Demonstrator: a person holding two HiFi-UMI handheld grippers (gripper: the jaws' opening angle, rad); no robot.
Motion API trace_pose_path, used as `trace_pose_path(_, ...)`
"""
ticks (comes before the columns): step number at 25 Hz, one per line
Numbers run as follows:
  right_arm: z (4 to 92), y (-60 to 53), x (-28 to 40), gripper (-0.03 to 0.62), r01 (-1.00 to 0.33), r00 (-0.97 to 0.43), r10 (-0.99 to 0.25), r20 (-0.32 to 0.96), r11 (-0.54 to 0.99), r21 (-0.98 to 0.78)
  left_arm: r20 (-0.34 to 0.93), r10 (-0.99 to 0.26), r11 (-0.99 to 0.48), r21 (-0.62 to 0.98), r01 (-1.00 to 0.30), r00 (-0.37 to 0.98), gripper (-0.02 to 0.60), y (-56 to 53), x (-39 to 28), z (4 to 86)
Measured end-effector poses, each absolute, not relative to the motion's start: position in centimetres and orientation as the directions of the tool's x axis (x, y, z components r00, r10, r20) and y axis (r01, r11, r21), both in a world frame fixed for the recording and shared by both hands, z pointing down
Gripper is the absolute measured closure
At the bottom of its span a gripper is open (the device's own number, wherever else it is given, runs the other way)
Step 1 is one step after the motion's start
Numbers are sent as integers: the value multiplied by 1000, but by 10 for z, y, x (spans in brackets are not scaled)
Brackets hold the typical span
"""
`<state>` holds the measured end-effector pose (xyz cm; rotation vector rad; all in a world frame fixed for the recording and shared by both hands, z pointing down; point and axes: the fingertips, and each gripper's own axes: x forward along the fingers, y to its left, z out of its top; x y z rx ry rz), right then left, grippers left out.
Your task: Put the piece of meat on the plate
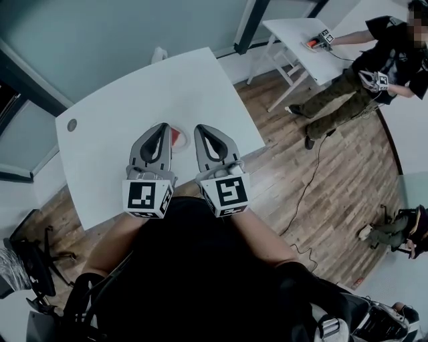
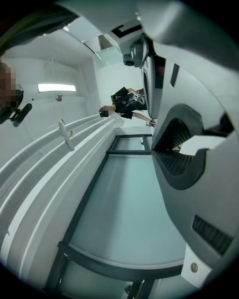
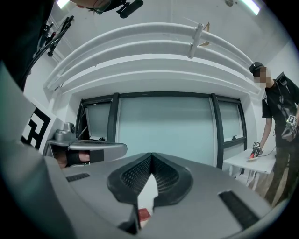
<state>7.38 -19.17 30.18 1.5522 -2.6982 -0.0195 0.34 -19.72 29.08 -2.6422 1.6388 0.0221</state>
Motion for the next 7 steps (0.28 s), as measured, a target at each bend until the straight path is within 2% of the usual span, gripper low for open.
trace_pose_path(7,309,-183,82,592,-856,-516,-856,26,516,25,3,-900,-435,-16,-900,435,578,-189,17,305)
